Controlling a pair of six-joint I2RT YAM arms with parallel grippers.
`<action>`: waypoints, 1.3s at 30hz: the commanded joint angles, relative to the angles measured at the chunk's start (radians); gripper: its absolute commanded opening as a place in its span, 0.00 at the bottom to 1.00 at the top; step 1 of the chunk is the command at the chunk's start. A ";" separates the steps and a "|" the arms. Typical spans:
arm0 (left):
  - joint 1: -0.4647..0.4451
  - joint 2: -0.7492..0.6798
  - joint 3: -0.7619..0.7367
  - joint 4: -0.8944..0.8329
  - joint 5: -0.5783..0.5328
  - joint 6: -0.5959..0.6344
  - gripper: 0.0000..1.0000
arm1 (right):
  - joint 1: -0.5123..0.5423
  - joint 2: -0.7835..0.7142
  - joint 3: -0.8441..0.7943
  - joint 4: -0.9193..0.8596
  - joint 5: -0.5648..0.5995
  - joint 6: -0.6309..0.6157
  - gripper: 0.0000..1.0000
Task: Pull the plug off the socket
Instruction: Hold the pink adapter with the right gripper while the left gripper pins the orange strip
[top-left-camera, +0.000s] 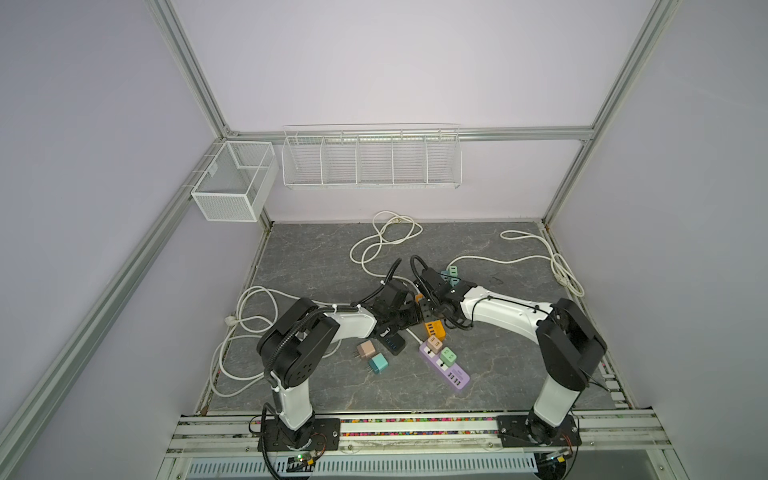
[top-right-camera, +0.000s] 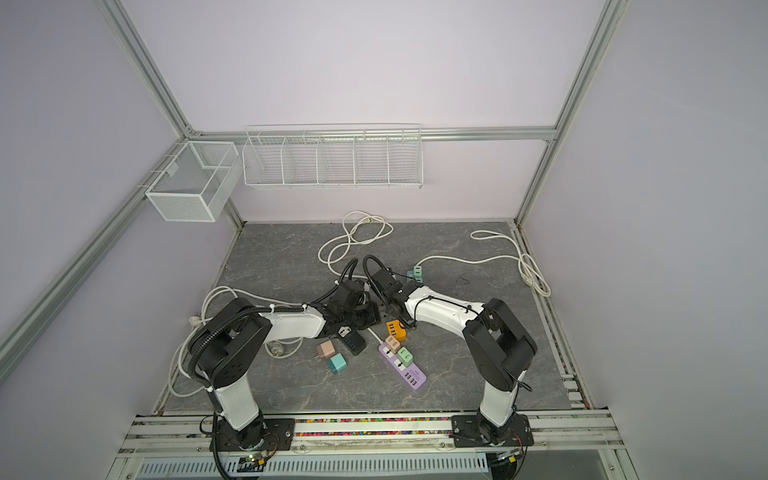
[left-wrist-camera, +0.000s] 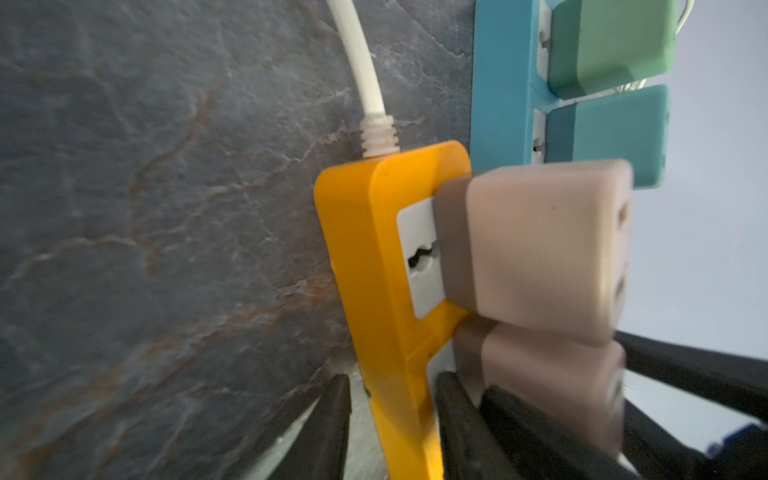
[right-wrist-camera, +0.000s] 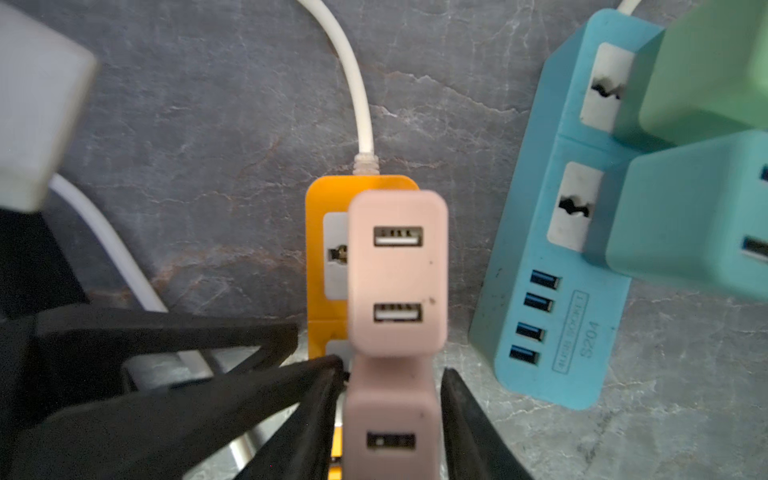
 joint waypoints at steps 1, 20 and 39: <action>-0.005 0.024 0.021 -0.017 0.002 0.014 0.36 | -0.005 -0.032 -0.010 -0.023 -0.021 0.016 0.45; -0.016 0.027 -0.020 -0.011 -0.030 0.002 0.35 | -0.004 0.012 -0.040 -0.010 -0.041 0.022 0.38; -0.032 0.018 -0.073 -0.010 -0.081 -0.016 0.34 | 0.012 0.015 -0.018 -0.019 -0.050 0.015 0.29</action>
